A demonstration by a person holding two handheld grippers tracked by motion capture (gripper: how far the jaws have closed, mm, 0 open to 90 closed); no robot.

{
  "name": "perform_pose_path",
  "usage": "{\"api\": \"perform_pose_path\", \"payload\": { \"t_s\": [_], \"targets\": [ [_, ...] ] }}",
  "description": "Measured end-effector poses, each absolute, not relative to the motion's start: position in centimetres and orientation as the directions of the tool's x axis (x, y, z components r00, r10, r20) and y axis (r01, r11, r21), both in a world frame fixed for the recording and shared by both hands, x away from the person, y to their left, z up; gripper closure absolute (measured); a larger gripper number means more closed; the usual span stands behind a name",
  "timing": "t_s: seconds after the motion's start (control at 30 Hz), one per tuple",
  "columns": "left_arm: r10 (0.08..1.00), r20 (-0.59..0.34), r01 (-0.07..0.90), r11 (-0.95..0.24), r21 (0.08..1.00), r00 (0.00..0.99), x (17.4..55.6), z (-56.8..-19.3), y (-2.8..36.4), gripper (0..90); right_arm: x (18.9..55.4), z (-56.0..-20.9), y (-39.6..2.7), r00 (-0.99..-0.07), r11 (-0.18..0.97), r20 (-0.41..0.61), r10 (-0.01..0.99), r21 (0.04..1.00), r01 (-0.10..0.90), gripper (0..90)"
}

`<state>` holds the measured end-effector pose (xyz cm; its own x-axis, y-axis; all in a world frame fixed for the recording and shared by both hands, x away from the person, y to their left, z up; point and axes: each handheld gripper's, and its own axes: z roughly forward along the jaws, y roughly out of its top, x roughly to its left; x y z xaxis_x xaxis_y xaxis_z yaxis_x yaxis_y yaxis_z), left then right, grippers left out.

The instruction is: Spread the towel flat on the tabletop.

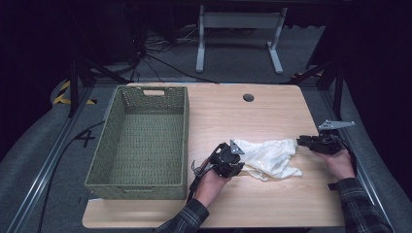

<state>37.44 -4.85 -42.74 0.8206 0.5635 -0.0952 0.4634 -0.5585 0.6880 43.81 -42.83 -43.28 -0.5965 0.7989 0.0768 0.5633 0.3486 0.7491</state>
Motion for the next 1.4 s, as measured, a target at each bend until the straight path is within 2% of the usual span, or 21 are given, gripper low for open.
{"api": "perform_pose_path", "payload": {
  "t_s": [0.1, 0.13, 0.17, 0.23, 0.27, 0.37, 0.6, 0.73, 0.8, 0.83, 0.9, 1.1, 1.13, 1.23, 1.4],
  "targets": [
    [0.554, -0.101, 0.461, -0.562, 0.687, 0.826, 37.7, -43.2, -5.1, 74.1, 44.5, -44.1, -42.3, -0.617, 0.367, 0.087, 0.782, 0.736, 0.569, 68.3],
    [0.554, -0.101, 0.461, -0.562, 0.687, 0.826, 37.7, -43.2, -5.1, 74.0, 44.6, -44.3, -42.1, -0.626, 0.374, 0.094, 0.774, 0.730, 0.572, 70.5],
    [0.556, -0.100, 0.465, -0.569, 0.678, 0.825, 37.7, -43.5, -5.2, 74.0, 44.8, -44.6, -41.8, -0.638, 0.389, 0.098, 0.764, 0.718, 0.577, 78.3],
    [0.555, -0.103, 0.470, -0.574, 0.670, 0.825, 37.8, -43.8, -5.1, 74.0, 44.9, -44.8, -41.5, -0.653, 0.401, 0.109, 0.750, 0.710, 0.579, 87.1],
    [0.557, -0.101, 0.471, -0.577, 0.667, 0.824, 37.8, -43.8, -5.0, 74.0, 44.9, -44.8, -41.5, -0.656, 0.403, 0.109, 0.747, 0.710, 0.577, 88.8],
    [0.564, -0.114, 0.487, -0.573, 0.659, 0.818, 38.1, -44.2, -4.9, 73.8, 44.7, -44.0, -41.0, -0.675, 0.397, 0.121, 0.728, 0.728, 0.559, 89.4],
    [0.559, -0.106, 0.491, -0.602, 0.630, 0.822, 38.1, -44.9, -5.1, 73.0, 43.6, -41.4, -37.3, -0.757, 0.436, 0.076, 0.648, 0.778, 0.452, 89.7],
    [0.561, -0.112, 0.494, -0.597, 0.632, 0.820, 38.1, -44.9, -5.1, 73.0, 42.8, -40.7, -34.1, -0.820, 0.486, 0.048, 0.570, 0.785, 0.384, 89.7],
    [0.557, -0.114, 0.496, -0.603, 0.625, 0.822, 38.1, -45.0, -5.1, 73.0, 42.3, -40.7, -32.7, -0.854, 0.504, 0.072, 0.516, 0.780, 0.371, 89.6],
    [0.556, -0.112, 0.494, -0.608, 0.622, 0.824, 38.1, -45.1, -5.2, 73.0, 41.7, -40.8, -31.6, -0.875, 0.551, 0.035, 0.483, 0.764, 0.335, 89.3],
    [0.554, -0.110, 0.492, -0.609, 0.622, 0.825, 38.0, -45.1, -5.2, 73.0, 41.3, -40.5, -31.1, -0.888, 0.549, 0.022, 0.459, 0.779, 0.303, 83.7],
    [0.557, -0.120, 0.498, -0.600, 0.626, 0.822, 37.9, -45.4, -5.0, 72.9, 41.6, -38.9, -33.6, -0.840, 0.468, 0.022, 0.542, 0.822, 0.323, 80.3],
    [0.558, -0.119, 0.498, -0.600, 0.626, 0.821, 37.9, -45.4, -5.0, 72.8, 41.8, -39.0, -34.2, -0.823, 0.474, 0.007, 0.568, 0.814, 0.334, 78.8],
    [0.557, -0.116, 0.496, -0.603, 0.625, 0.823, 37.9, -45.4, -5.0, 72.0, 42.5, -40.0, -35.1, -0.808, 0.450, 0.049, 0.587, 0.810, 0.376, 75.2],
    [0.555, -0.124, 0.498, -0.597, 0.629, 0.822, 37.9, -45.5, -4.9, 71.5, 43.3, -41.7, -34.1, -0.816, 0.473, 0.074, 0.573, 0.783, 0.403, 70.4]
  ]
}}
